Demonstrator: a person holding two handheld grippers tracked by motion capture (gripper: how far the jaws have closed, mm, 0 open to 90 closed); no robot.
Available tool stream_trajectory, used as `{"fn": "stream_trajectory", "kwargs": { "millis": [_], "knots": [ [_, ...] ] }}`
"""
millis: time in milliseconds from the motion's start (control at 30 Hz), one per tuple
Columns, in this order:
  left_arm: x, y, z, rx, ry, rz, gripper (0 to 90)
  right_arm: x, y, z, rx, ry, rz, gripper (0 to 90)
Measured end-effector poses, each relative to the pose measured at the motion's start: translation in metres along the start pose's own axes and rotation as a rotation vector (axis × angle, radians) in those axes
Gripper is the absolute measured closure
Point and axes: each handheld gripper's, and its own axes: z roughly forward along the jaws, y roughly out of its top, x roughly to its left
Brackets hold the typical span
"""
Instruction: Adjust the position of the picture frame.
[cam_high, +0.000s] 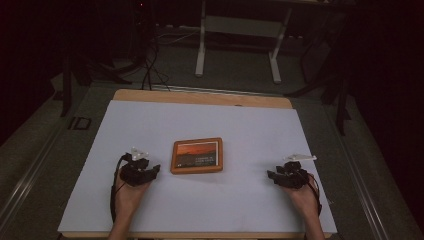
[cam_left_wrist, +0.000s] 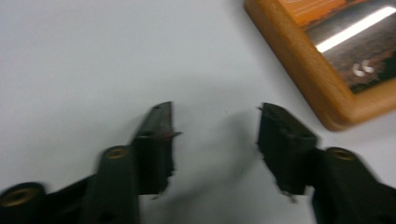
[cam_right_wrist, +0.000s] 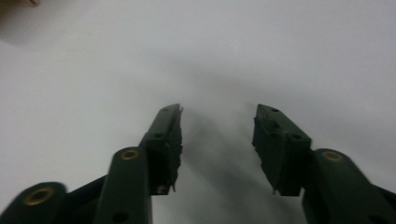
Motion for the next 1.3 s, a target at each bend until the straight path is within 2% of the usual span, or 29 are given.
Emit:
{"fn": "stream_trajectory", "kwargs": {
  "millis": [133, 267, 333, 467, 533, 567, 733, 800, 1000, 1100, 1200, 1300],
  "knots": [
    [0.009, -0.002, -0.006, -0.014, -0.078, -0.033, 64.4, 0.011, 0.004, 0.001, -0.008, 0.014, -0.039, 52.7],
    [0.005, -0.003, -0.009, -0.020, -0.095, 0.014, 65.3, 0.024, 0.009, 0.002, -0.022, 0.022, -0.073, 52.7],
    [0.002, -0.002, -0.010, -0.038, -0.103, 0.020, 65.6, 0.028, 0.010, 0.004, -0.022, 0.030, -0.085, 52.8],
    [-0.002, 0.001, -0.012, -0.061, -0.125, 0.018, 63.9, 0.035, 0.014, 0.006, -0.035, 0.101, -0.065, 55.1],
    [-0.004, 0.001, -0.013, -0.070, -0.133, 0.018, 63.7, 0.038, 0.016, 0.006, -0.038, 0.113, -0.070, 56.0],
    [-0.005, 0.001, -0.014, -0.073, -0.130, 0.026, 62.3, 0.043, 0.020, 0.007, -0.051, 0.130, -0.074, 58.0],
    [-0.010, 0.003, -0.020, -0.084, -0.134, 0.066, 59.9, 0.051, 0.030, 0.003, -0.070, 0.148, -0.094, 59.0],
    [-0.012, 0.003, -0.021, -0.088, -0.146, 0.067, 59.9, 0.055, 0.035, -0.001, -0.077, 0.151, -0.109, 60.1],
    [-0.013, 0.003, -0.022, -0.089, -0.141, 0.071, 59.7, 0.067, 0.052, -0.004, -0.095, 0.153, -0.159, 65.9],
    [-0.014, 0.003, -0.022, -0.094, -0.134, 0.075, 59.7, 0.077, 0.062, -0.002, -0.102, 0.145, -0.199, 74.3],
    [-0.014, 0.004, -0.022, -0.094, -0.139, 0.077, 59.3, 0.086, 0.069, 0.001, -0.121, 0.160, -0.221, 87.8],
    [-0.014, 0.004, -0.021, -0.090, -0.142, 0.080, 58.4, 0.096, 0.076, 0.005, -0.126, 0.176, -0.230, 89.9]
  ]
}}
